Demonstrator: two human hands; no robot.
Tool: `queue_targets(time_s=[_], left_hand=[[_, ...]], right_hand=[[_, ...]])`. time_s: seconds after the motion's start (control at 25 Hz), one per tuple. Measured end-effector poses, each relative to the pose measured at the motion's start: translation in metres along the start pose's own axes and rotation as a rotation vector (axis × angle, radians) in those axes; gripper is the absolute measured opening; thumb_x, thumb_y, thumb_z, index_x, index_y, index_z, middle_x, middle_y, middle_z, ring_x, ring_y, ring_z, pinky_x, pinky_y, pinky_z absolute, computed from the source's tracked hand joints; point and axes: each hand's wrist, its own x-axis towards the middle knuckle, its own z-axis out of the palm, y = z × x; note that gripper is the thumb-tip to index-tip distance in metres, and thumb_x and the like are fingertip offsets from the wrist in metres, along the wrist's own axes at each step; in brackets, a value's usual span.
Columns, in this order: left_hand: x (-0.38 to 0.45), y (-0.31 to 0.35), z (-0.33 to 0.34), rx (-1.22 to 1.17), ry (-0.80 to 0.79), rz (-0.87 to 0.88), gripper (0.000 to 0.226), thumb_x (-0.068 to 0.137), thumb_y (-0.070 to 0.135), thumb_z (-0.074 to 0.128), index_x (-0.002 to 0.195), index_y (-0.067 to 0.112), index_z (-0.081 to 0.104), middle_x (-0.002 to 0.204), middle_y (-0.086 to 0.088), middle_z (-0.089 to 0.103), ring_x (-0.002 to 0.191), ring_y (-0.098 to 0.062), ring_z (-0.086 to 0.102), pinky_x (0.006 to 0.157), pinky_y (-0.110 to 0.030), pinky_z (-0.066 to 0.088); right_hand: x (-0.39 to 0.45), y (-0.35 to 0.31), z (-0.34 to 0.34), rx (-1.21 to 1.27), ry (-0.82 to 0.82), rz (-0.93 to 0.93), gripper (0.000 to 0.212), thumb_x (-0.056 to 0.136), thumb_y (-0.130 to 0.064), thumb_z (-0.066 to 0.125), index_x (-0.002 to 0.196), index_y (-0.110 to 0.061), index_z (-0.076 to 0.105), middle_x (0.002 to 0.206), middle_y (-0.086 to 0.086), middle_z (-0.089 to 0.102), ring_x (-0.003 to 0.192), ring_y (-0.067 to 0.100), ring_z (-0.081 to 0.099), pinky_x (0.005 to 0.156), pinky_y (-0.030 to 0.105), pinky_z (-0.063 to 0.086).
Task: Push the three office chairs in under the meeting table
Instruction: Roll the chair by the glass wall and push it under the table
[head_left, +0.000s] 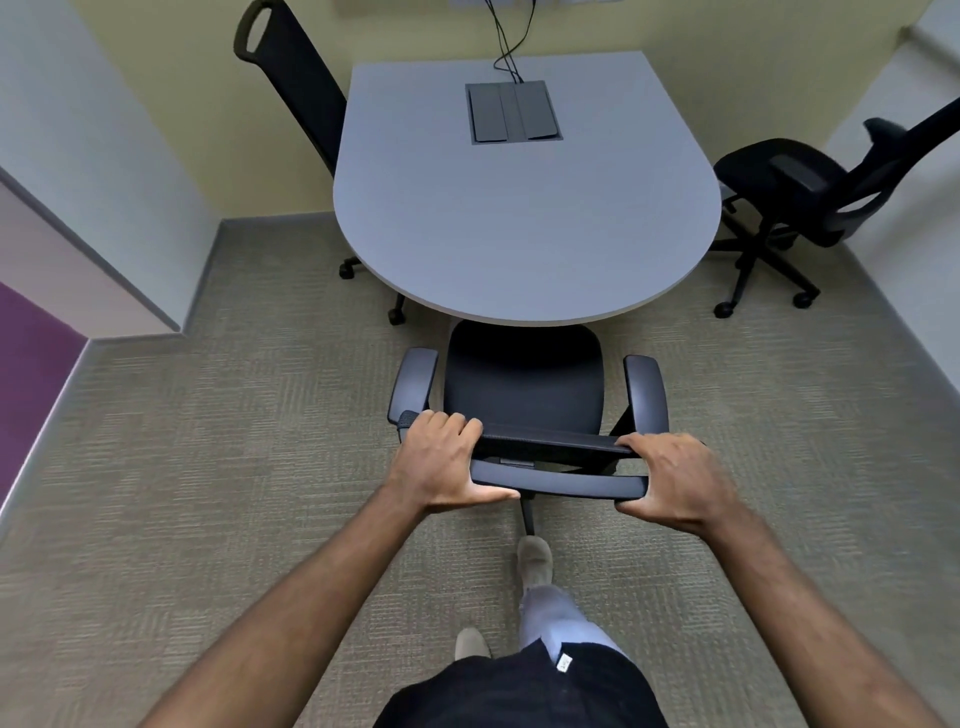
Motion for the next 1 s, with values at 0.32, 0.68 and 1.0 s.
queue_targets(time_s=[0.32, 0.68, 1.0], left_hand=[[-0.014, 0.003, 0.008, -0.006, 0.042, -0.005, 0.107, 0.07, 0.108, 0.027, 0.106, 0.015, 0.066, 0.096, -0.004, 0.066, 0.086, -0.025, 0.058, 0.091, -0.042, 0.045], [-0.014, -0.011, 0.01, -0.022, 0.064, -0.002, 0.106, 0.071, 0.107, 0.03, 0.107, 0.014, 0.067, 0.096, -0.005, 0.066, 0.087, -0.026, 0.058, 0.091, -0.043, 0.045], [0.017, -0.029, 0.006, 0.009, 0.046, -0.014, 0.104, 0.071, 0.106, 0.031, 0.104, 0.015, 0.066, 0.094, -0.005, 0.068, 0.084, -0.026, 0.06, 0.088, -0.042, 0.046]], right_hand=[[-0.01, -0.008, 0.001, -0.048, -0.039, 0.019, 0.078, 0.058, -0.074, 0.062, 0.121, -0.029, 0.072, 0.102, -0.006, 0.078, 0.095, 0.022, 0.073, 0.088, 0.04, 0.055], [-0.005, -0.026, -0.009, -0.077, -0.04, 0.033, 0.083, 0.056, -0.075, 0.058, 0.122, -0.028, 0.073, 0.099, -0.004, 0.08, 0.092, 0.022, 0.075, 0.084, 0.037, 0.056], [0.031, -0.024, -0.022, -0.061, 0.009, 0.046, 0.084, 0.056, -0.075, 0.054, 0.122, -0.028, 0.075, 0.097, -0.004, 0.081, 0.09, 0.023, 0.076, 0.079, 0.036, 0.055]])
